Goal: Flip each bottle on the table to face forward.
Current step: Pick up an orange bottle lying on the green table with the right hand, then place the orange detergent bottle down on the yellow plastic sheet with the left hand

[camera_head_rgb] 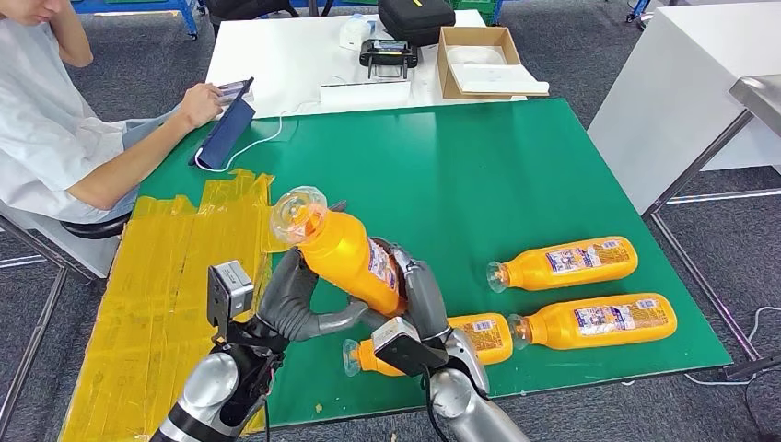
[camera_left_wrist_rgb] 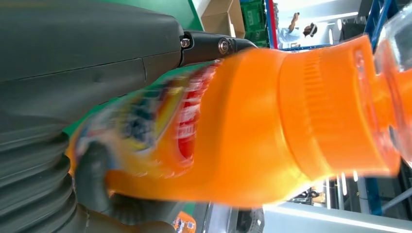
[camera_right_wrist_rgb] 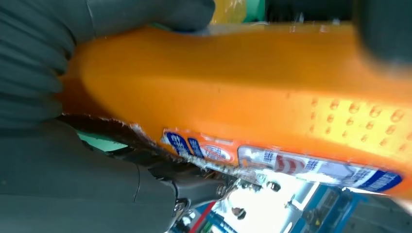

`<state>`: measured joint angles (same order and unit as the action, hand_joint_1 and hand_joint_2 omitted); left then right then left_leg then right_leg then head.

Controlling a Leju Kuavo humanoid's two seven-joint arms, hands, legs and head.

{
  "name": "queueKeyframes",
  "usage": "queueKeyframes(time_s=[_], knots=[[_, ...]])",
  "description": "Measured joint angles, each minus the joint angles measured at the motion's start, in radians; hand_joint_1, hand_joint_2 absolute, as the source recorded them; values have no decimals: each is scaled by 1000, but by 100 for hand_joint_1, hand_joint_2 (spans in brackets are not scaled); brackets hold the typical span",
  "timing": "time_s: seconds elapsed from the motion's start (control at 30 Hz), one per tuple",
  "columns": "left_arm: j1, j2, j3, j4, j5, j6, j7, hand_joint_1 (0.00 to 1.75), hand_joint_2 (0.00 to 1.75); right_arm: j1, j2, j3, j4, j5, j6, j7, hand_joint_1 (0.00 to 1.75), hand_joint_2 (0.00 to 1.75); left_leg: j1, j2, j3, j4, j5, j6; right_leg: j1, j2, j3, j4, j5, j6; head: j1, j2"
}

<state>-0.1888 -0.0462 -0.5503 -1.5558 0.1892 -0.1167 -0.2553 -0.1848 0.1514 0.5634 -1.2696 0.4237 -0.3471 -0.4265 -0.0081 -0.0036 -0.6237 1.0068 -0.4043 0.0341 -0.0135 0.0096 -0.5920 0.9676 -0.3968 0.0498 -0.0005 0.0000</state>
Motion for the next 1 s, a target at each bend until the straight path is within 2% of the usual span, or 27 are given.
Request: queueKeyframes(time_s=[0.43, 0.47, 0.6, 0.63, 1.0], knots=[[-8, 1, 3, 12, 22, 2, 1, 0, 175, -13, 2, 51, 37, 25, 7, 0, 175, 175, 0, 0, 0, 0, 0, 0, 0, 0, 0, 0, 0, 0, 0, 0], [-8, 1, 3, 12, 26, 2, 1, 5, 175, -15, 2, 57, 41, 28, 6, 0, 175, 175, 0, 0, 0, 0, 0, 0, 0, 0, 0, 0, 0, 0, 0, 0], [-8, 1, 6, 16, 39, 2, 1, 169, 175, -23, 3, 77, 59, 30, 4, 1, 175, 175, 0, 0, 0, 0, 0, 0, 0, 0, 0, 0, 0, 0, 0, 0], [-7, 1, 8, 17, 43, 2, 0, 175, 175, -26, 3, 80, 64, 30, 3, 2, 175, 175, 0, 0, 0, 0, 0, 0, 0, 0, 0, 0, 0, 0, 0, 0], [-7, 1, 18, 20, 71, 2, -8, 175, 175, -44, 3, 96, 91, 18, -1, 4, 175, 175, 0, 0, 0, 0, 0, 0, 0, 0, 0, 0, 0, 0, 0, 0]])
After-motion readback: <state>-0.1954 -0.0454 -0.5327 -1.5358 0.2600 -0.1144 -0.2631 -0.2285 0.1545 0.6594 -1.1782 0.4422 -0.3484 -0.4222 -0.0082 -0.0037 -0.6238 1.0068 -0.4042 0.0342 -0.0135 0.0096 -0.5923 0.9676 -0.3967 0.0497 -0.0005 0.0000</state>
